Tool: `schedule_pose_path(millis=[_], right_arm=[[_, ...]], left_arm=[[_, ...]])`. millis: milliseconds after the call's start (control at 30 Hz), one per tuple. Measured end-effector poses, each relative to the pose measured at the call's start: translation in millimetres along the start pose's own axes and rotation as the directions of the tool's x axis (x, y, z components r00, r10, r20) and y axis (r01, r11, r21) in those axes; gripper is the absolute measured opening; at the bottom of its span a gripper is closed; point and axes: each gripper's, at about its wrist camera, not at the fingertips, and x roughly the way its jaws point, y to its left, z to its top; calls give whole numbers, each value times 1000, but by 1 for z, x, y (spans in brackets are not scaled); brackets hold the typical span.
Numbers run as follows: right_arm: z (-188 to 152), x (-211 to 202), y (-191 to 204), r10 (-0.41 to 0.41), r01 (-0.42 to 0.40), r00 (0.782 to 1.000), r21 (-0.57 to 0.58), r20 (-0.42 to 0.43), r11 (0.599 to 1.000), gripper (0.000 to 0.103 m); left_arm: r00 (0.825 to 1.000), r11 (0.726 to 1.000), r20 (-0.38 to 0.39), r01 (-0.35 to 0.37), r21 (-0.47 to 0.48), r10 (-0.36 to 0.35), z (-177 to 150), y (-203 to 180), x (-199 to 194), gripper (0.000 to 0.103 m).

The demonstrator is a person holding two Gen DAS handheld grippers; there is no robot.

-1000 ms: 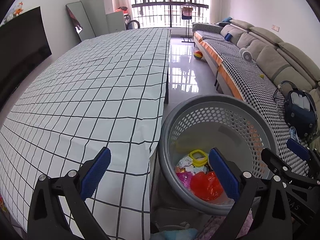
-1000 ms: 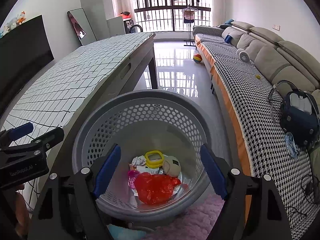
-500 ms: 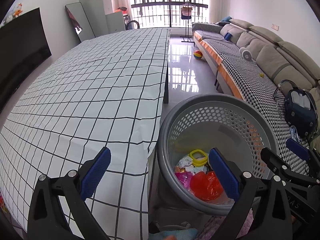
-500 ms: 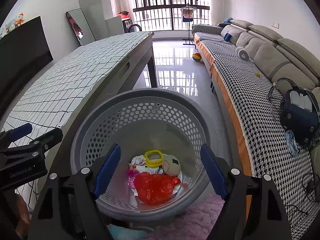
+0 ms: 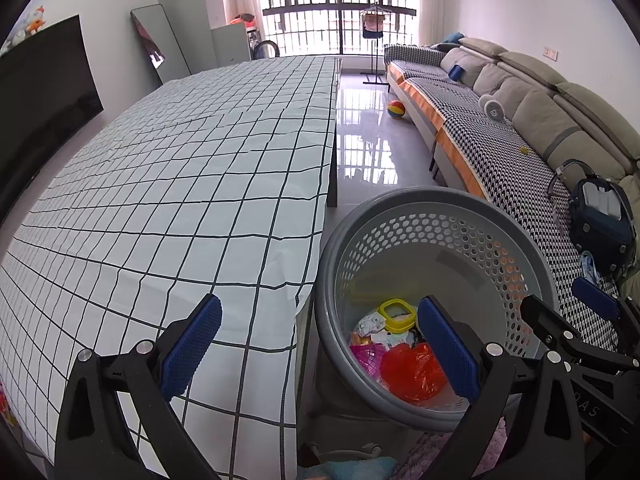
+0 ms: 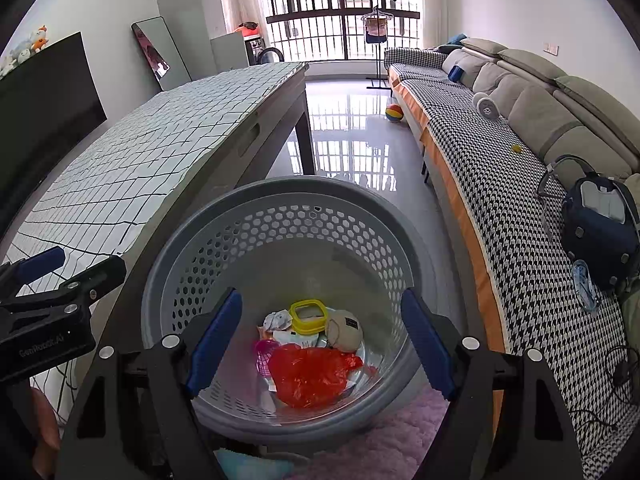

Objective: Collect trash

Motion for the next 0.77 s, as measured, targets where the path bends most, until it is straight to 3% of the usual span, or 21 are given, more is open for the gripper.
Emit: schedule_pose_path(millis=[767], right_arm=[[0, 4, 0, 8, -8, 1000, 2, -4, 1000, 78]], left_arm=[[1000, 1000, -9, 7, -1, -7, 0, 0, 1, 97]])
